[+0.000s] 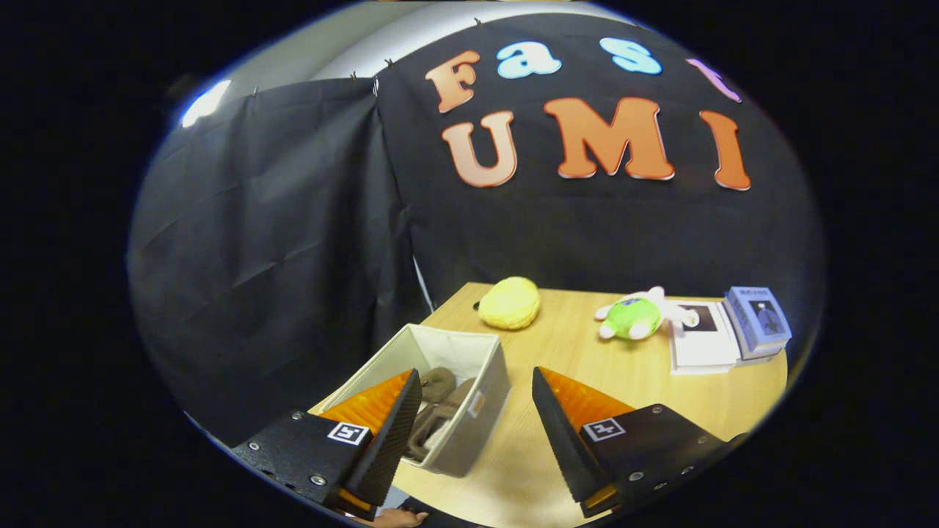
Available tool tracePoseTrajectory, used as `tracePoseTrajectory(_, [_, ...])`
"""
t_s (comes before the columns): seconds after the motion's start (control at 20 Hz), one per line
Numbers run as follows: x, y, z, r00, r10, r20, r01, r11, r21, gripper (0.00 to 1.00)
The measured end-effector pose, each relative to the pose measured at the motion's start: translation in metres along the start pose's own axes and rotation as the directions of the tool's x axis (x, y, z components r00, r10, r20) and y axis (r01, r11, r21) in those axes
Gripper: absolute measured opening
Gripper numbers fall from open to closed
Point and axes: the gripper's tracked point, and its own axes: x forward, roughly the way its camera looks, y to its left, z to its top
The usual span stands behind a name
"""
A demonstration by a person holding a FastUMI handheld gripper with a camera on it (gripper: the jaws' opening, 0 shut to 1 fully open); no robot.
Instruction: Open the storage box then place both shoes into the box .Put the left shoe in first, then the right shoe, with the right side of both shoes facing outward in a uniform manner.
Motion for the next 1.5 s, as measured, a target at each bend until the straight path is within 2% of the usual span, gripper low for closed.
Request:
tracePoseTrajectory(0.15, [-0.034, -0.039, 0.028, 0.984, -0.088, 0.156, 0.094, 0.995, -0.030, 0.94])
tracePoseTrajectory(0.35, [-0.078, -0.094, 0.050, 0.939, -0.190, 0.287, 0.213, 0.976, -0.052, 0.95])
tracePoseTrajectory(0.6, [-0.126, -0.143, 0.072, 0.884, -0.260, 0.389, 0.283, 0.959, -0.002, 0.96])
tracePoseTrajectory(0.85, [-0.157, -0.173, 0.079, 0.825, -0.330, 0.458, 0.390, 0.920, -0.039, 0.96])
tracePoseTrajectory(1.3, [-0.193, -0.189, 0.100, 0.776, -0.337, 0.533, 0.408, 0.913, -0.016, 0.96])
tracePoseTrajectory(1.4, [-0.196, -0.188, 0.097, 0.774, -0.349, 0.528, 0.416, 0.909, -0.008, 0.96])
tracePoseTrajectory(1.5, [-0.197, -0.181, 0.085, 0.787, -0.342, 0.513, 0.405, 0.914, -0.012, 0.96])
